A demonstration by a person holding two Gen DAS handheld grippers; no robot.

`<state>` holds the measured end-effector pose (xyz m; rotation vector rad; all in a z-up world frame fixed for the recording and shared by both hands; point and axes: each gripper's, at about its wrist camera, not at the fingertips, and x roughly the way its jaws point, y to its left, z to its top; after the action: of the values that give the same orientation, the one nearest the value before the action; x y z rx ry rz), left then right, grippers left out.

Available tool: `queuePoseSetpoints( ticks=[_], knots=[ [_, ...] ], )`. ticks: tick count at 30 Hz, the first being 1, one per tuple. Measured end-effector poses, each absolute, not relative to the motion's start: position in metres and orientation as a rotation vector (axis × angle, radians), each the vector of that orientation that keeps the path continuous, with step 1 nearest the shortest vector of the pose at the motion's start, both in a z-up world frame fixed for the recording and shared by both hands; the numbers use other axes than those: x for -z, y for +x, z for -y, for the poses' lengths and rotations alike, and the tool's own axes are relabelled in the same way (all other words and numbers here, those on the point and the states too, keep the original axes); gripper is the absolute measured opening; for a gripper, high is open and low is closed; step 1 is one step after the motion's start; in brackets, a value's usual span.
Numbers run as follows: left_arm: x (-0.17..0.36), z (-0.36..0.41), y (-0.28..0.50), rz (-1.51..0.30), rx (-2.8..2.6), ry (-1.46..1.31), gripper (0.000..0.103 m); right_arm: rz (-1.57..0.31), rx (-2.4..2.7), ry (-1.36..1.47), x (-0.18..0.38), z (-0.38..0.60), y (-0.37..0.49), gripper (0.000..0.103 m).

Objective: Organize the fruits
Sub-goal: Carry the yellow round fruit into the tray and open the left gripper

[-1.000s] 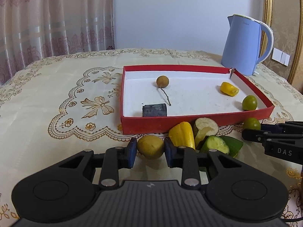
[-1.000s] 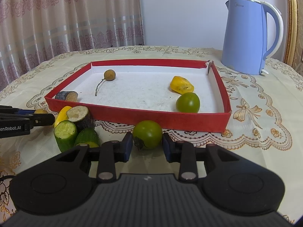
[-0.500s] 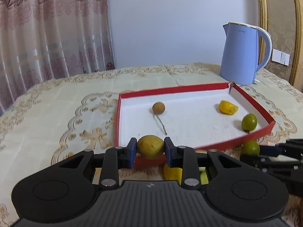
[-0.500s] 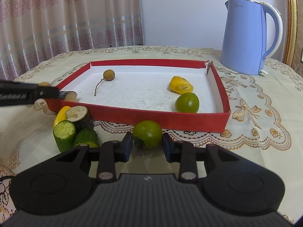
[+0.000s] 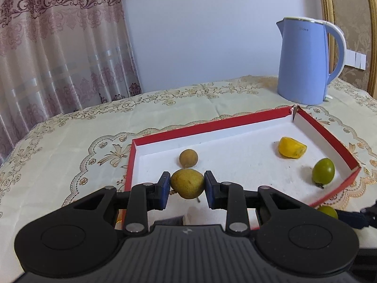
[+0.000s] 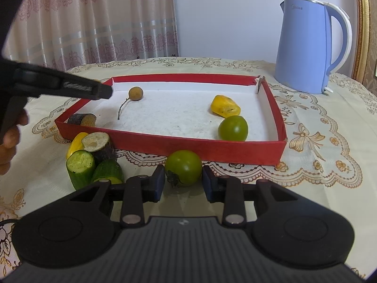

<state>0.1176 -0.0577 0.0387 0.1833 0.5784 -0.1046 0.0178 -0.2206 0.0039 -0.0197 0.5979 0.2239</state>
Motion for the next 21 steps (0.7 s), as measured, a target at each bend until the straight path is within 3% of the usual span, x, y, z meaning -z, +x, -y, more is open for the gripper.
queuePoseSetpoints(
  ticks=[21],
  knots=[
    [-0.021, 0.092, 0.184, -0.683, 0.099, 0.24, 0.029, -0.602, -0.226, -0.017, -0.003, 0.22, 0.018, 0.032]
  ],
)
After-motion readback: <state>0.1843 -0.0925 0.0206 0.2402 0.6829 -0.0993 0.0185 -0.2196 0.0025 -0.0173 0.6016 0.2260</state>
